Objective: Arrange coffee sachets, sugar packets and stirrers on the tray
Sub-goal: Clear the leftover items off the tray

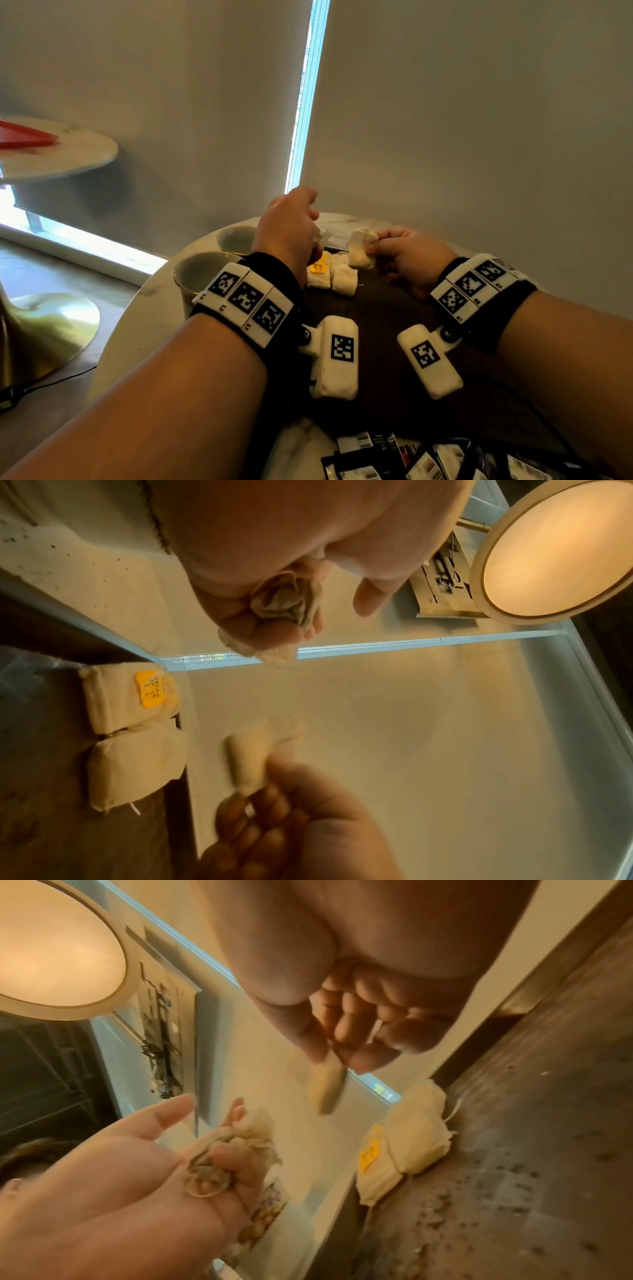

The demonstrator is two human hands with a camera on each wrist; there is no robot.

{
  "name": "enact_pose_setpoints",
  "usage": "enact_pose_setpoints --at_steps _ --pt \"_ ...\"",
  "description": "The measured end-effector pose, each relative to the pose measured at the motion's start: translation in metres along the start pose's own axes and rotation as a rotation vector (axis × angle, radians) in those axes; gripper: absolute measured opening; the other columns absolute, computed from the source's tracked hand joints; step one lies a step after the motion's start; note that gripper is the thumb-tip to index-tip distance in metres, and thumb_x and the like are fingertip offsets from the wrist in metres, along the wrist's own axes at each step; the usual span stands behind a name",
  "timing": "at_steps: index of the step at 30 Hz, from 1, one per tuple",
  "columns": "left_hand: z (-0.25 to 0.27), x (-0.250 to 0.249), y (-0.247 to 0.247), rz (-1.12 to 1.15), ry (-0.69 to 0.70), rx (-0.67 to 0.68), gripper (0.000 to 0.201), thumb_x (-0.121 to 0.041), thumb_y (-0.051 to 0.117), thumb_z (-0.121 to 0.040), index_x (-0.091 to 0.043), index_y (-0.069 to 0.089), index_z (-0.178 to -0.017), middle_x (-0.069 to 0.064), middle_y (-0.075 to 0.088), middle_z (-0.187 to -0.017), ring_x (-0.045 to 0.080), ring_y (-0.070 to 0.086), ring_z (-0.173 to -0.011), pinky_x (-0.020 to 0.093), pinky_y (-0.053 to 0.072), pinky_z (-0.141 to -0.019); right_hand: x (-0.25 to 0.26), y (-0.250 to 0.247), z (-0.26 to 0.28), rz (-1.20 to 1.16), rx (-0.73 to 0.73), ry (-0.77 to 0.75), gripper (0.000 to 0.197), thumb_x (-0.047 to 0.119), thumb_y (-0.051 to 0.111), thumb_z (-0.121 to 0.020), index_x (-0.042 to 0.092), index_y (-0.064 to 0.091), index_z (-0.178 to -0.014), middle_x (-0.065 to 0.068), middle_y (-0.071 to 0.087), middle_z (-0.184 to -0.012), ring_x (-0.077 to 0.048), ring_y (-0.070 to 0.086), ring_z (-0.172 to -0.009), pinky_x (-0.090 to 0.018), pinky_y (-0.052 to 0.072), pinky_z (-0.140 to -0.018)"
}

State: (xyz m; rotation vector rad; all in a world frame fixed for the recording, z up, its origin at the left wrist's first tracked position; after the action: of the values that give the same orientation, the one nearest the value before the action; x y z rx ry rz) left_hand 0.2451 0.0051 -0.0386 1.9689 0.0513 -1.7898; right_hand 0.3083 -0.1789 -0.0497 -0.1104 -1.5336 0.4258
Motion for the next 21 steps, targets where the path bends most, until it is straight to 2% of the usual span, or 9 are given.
enact_pose_setpoints --at_steps 2,4,6,9,14,18,21 --pt "0.001 -0.001 -0.005 0.083 -0.008 -0.047 0.016 -0.036 0.056 -0.079 -0.027 0.063 -0.091 0.001 0.059 -0.085 0.019 0.053 -0.066 0.035 0.046 -0.058 -0.011 0.000 -0.002 0.096 0.019 0.088 0.010 0.001 0.065 -0.088 0.011 0.066 -0.090 -0.013 0.066 -0.082 -0.019 0.059 -0.061 -0.029 0.042 -0.050" --pt "0.002 0.000 -0.008 0.082 -0.015 -0.072 0.018 -0.036 0.054 -0.094 -0.021 0.062 -0.101 0.004 0.061 -0.099 0.021 0.056 -0.076 0.035 0.049 -0.063 -0.020 0.005 -0.001 0.163 0.064 0.164 0.013 -0.002 0.065 -0.089 0.008 0.066 -0.097 -0.014 0.066 -0.083 -0.019 0.062 -0.062 -0.029 0.047 -0.051" --pt "0.001 -0.001 -0.009 0.067 -0.007 -0.080 0.022 -0.035 0.048 -0.101 -0.019 0.061 -0.108 0.004 0.059 -0.105 0.024 0.056 -0.085 0.036 0.049 -0.065 -0.027 0.013 0.002 0.174 0.120 0.229 0.017 -0.004 0.062 -0.090 0.005 0.064 -0.104 -0.013 0.066 -0.083 -0.019 0.063 -0.062 -0.029 0.052 -0.051" --pt "0.000 -0.001 -0.009 0.059 -0.014 -0.081 0.019 -0.035 0.047 -0.101 -0.022 0.061 -0.101 0.005 0.059 -0.105 0.025 0.055 -0.086 0.035 0.048 -0.064 -0.032 0.023 0.005 0.166 0.174 0.292 0.020 -0.009 0.055 -0.093 0.001 0.061 -0.110 -0.015 0.064 -0.085 -0.020 0.063 -0.065 -0.028 0.056 -0.052" --pt "0.002 -0.005 -0.006 0.019 0.023 -0.060 0.020 -0.031 0.043 -0.104 -0.026 0.057 -0.090 0.007 0.057 -0.108 0.028 0.055 -0.093 0.039 0.048 -0.070 -0.034 0.026 0.006 0.164 0.156 0.365 0.022 -0.012 0.053 -0.093 0.002 0.059 -0.110 -0.018 0.063 -0.091 -0.024 0.064 -0.071 -0.030 0.059 -0.052" --pt "0.003 -0.004 -0.007 0.023 0.002 -0.061 0.020 -0.033 0.044 -0.104 -0.027 0.057 -0.091 0.006 0.057 -0.106 0.027 0.055 -0.090 0.038 0.049 -0.069 -0.035 0.024 0.001 0.187 0.144 0.360 0.016 -0.007 0.056 -0.095 0.005 0.060 -0.106 -0.018 0.065 -0.094 -0.024 0.066 -0.075 -0.033 0.060 -0.063" --pt "0.003 -0.004 -0.007 0.049 -0.006 -0.067 0.018 -0.034 0.045 -0.102 -0.026 0.059 -0.094 0.005 0.058 -0.104 0.025 0.056 -0.087 0.037 0.049 -0.068 -0.034 0.017 -0.004 0.157 0.087 0.331 0.010 0.002 0.061 -0.096 0.006 0.061 -0.105 -0.018 0.065 -0.104 -0.025 0.067 -0.081 -0.035 0.059 -0.070"
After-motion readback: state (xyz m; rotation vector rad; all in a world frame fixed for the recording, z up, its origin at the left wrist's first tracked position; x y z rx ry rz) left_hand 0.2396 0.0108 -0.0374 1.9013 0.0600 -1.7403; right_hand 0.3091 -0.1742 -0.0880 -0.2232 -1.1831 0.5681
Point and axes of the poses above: each hand's wrist, its own z-axis away from the middle knuckle, its own y-axis out of the palm, x = y × z, the point moved 10 cm from there along -z, towards the middle knuckle
